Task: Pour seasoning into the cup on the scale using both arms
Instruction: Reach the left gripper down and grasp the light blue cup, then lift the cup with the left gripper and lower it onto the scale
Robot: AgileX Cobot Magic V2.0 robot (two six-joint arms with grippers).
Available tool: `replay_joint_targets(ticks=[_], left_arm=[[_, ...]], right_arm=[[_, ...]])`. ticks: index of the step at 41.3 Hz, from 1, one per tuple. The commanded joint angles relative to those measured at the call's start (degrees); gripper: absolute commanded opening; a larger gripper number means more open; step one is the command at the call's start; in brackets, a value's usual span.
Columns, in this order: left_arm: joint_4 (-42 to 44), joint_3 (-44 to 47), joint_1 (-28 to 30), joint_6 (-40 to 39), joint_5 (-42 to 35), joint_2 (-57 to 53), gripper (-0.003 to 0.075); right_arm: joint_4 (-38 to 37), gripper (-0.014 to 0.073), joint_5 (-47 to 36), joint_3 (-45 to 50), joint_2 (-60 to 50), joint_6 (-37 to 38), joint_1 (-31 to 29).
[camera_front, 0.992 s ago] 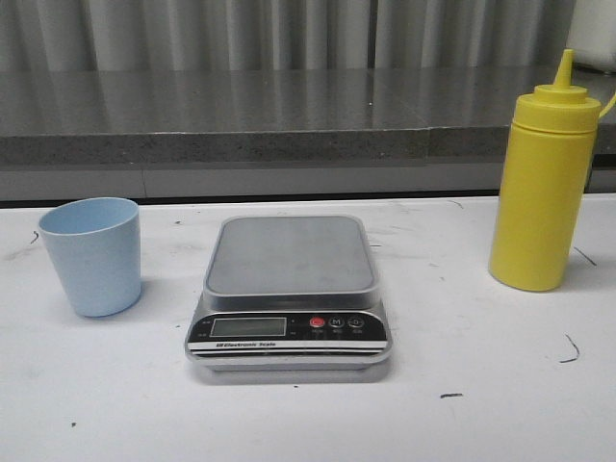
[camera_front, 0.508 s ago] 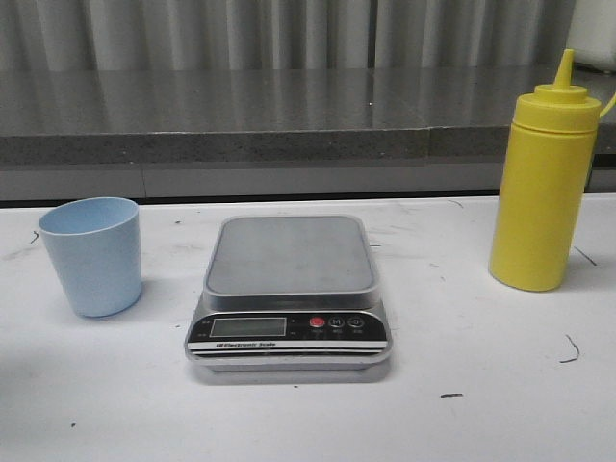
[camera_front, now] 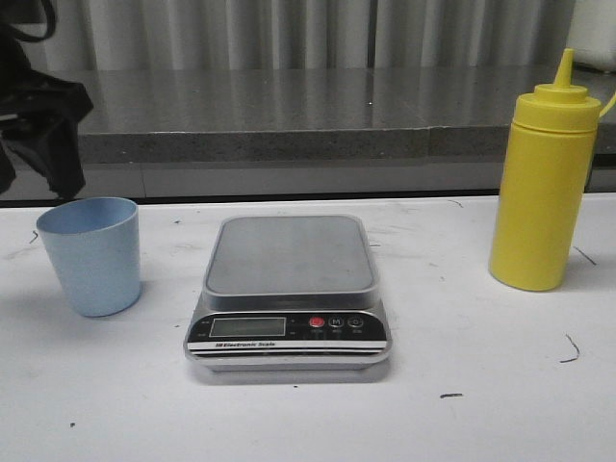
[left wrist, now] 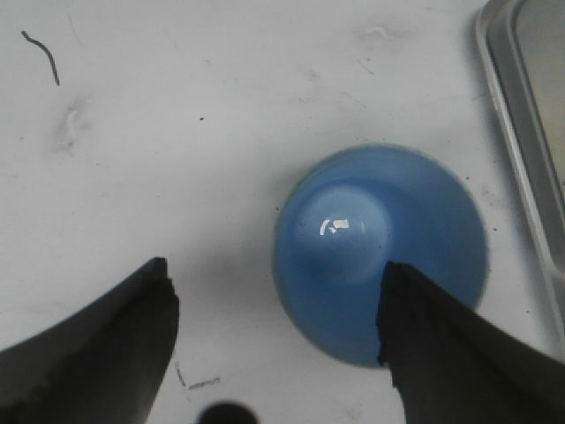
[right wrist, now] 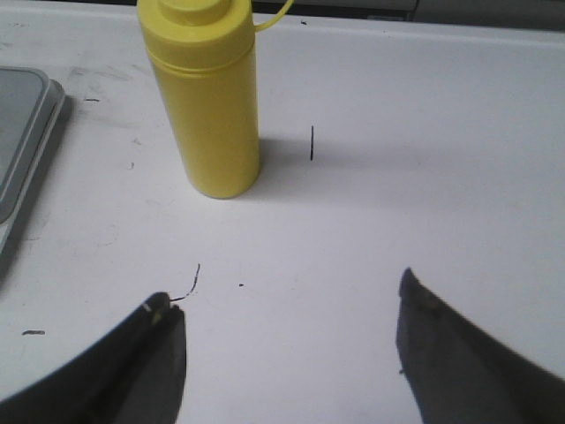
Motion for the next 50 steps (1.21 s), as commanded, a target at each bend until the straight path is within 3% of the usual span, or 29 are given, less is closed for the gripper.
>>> replay_joint_targets(ticks=[1,9,31,41,50], left_arm=[[-0.1,-3.3,-0.3,-0.1,-1.1,0.9,0.0472],[-0.9,-4.7,-0.3,-0.1,-1.1,5.0,0.0450],[-1.2,-5.3,-0.3,-0.1,1.0,5.8,-0.0016],[-1.2,-9.4,-2.4,-0.1,5.2,2.8,-0.0020],[-1.2,-21.7,-9.0,-0.1,12.8,1.9,-0.0020]], right_arm=[[-0.5,0.0525,-3.4,-1.8,0.3,-0.8,-0.1],[-0.5,0.0525,-3.4,-1.8,0.3,-0.8,-0.1],[-0.5,0.0526,-3.4,-1.8,0.3,-0.8,-0.1],[-0.5,0.0526,-3.4,-1.8,0.3,-0.8,-0.1],[-0.5,0.0526,-3.3,-1.8,0.3,-0.8,-0.1]])
